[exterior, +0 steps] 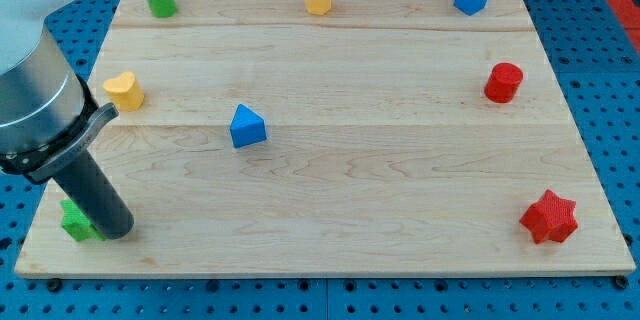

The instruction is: Point at the green circle

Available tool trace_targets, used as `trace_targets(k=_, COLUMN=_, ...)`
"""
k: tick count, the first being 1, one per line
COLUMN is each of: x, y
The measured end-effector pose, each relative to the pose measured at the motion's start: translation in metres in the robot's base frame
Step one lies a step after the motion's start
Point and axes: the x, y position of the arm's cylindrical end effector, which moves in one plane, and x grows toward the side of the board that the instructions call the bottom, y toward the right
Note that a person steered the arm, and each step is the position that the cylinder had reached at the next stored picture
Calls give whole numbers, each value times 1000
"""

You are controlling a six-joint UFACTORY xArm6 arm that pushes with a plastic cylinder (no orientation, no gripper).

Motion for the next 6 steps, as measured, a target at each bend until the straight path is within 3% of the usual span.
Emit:
trace_targets(k=1, x=-1, y=0)
trace_targets(k=4, x=-217, y=62)
trace_targets(k=5, x=-263, y=52)
trace_targets(k=6, x=-276, y=1)
